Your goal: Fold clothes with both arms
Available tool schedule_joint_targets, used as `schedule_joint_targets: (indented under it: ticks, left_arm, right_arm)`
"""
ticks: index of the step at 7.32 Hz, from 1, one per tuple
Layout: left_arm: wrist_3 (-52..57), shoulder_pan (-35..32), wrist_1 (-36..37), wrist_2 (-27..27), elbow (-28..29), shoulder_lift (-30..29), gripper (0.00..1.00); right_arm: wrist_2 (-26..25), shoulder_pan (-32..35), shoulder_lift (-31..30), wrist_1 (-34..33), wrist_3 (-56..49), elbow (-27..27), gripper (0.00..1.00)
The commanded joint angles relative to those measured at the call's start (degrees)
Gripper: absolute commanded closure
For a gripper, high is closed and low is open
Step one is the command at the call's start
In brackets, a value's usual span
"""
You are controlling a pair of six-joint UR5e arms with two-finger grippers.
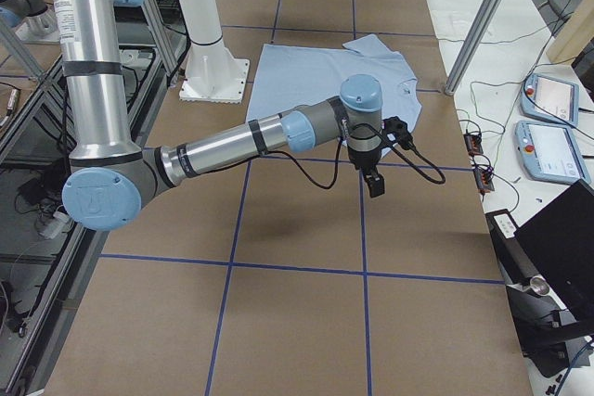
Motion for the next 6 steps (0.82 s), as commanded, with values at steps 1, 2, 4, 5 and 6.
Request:
schedule_joint_targets:
  ticks: [1,2,4,5,6]
  left_arm:
    - [-1.6,-0.1,-6.1,-0.2,2.4,-0.3,0.0]
    - [-1.6,-0.1,-6.1,-0.3,2.4,-0.1,0.0]
    - [-1.5,-0.1,-6.2,-0.3,1.9,-0.2,0.0]
    - [-1.5,-0.1,-6.2,-0.3,1.9,-0.1,0.0]
    - [-1.5,-0.1,-6.2,-0.3,1.8,0.0,0.0]
  right_arm:
    - [0.5,-5.8,4.1,9.7,16.9,-3.8,0.0]
    - [-0.5,-10.0,6.8,18.4,27.9,-8.1,0.01]
    - [-8.7,-18.3,13.2,33.6,44.8,-18.7,0.09]
    - [-15.1,-22.9,15.2,35.3,49.5,-20.7,0.14]
    - [-20.7,-26.7,15.2,35.9,50.7,-21.5,0.16]
